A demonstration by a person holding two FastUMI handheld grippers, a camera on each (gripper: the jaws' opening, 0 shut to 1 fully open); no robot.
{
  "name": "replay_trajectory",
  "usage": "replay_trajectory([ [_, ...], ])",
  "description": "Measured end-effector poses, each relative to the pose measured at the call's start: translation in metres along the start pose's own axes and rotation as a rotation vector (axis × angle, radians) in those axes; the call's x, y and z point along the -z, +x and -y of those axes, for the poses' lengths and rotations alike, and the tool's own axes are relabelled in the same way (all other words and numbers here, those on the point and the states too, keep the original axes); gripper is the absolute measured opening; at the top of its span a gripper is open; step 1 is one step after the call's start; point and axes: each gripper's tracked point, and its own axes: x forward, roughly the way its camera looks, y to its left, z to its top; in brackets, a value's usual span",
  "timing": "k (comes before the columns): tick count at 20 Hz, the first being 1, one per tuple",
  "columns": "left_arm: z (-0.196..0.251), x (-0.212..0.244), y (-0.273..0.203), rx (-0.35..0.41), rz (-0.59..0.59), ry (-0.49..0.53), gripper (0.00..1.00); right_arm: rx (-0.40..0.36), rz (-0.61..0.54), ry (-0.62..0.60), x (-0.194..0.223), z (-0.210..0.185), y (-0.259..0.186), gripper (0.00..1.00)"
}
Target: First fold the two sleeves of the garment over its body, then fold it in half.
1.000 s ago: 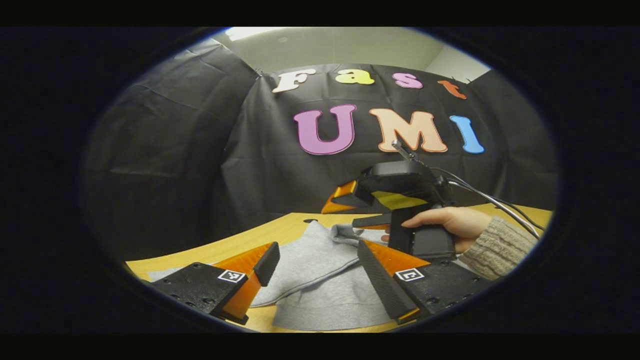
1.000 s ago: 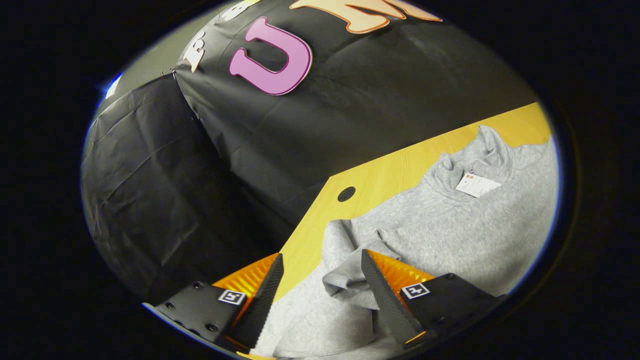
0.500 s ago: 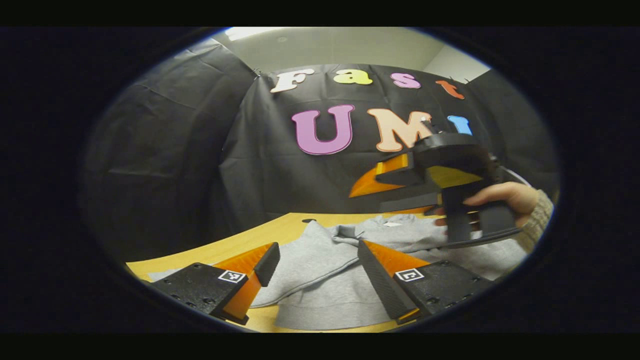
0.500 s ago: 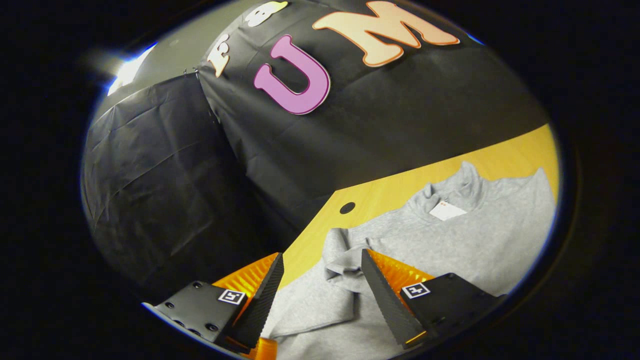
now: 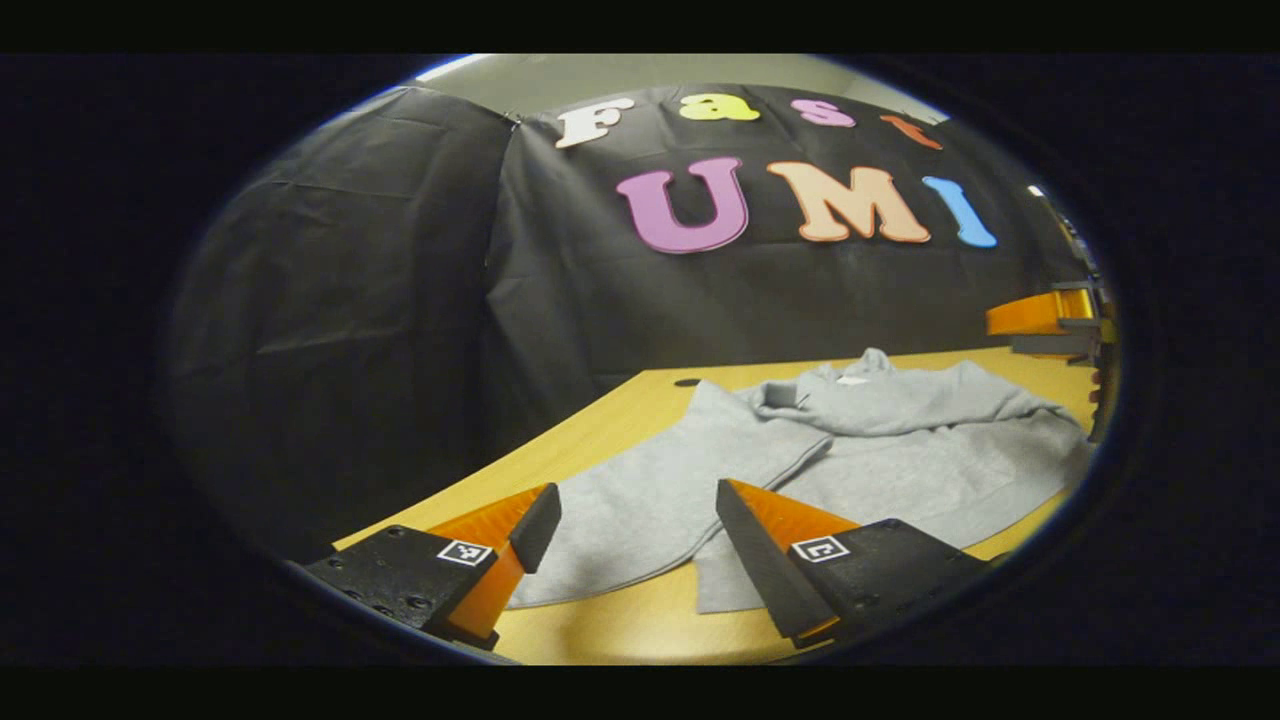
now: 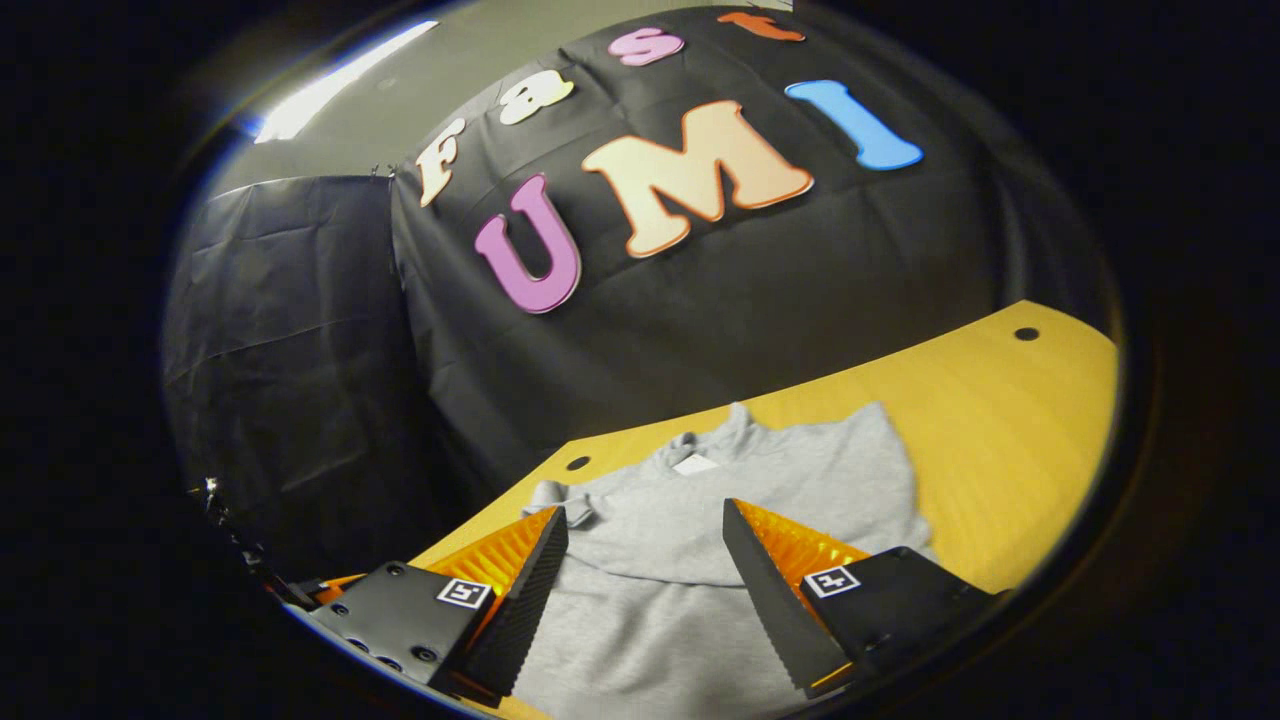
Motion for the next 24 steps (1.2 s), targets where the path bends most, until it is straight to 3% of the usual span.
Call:
replay_trajectory([
  [5, -0.034, 0.032, -0.008, 0.009, -0.182, -0.136, 0.93, 0.232, 0.081, -0.092, -0.018, 0.099, -0.05, 0.97],
  [11, -0.077, 0.071, -0.009, -0.057, -0.33, -0.17, 0.94, 0.383, 0.086, -0.094, -0.017, 0.161, -0.093, 0.97],
  [15, -0.08, 0.073, -0.009, -0.053, -0.351, -0.149, 0.91, 0.425, 0.12, -0.135, -0.021, 0.173, -0.111, 0.97],
  [17, -0.08, 0.071, -0.009, -0.048, -0.346, -0.146, 0.95, 0.438, 0.122, -0.145, -0.02, 0.177, -0.114, 0.97],
  [21, -0.078, 0.072, -0.011, -0.033, -0.352, -0.145, 0.88, 0.45, 0.12, -0.139, -0.019, 0.182, -0.121, 0.98],
  [22, -0.076, 0.071, -0.011, -0.026, -0.35, -0.144, 0.91, 0.449, 0.126, -0.132, -0.02, 0.182, -0.123, 0.98],
  [24, -0.075, 0.071, -0.01, -0.017, -0.35, -0.142, 0.85, 0.453, 0.137, -0.13, -0.021, 0.184, -0.127, 0.98],
])
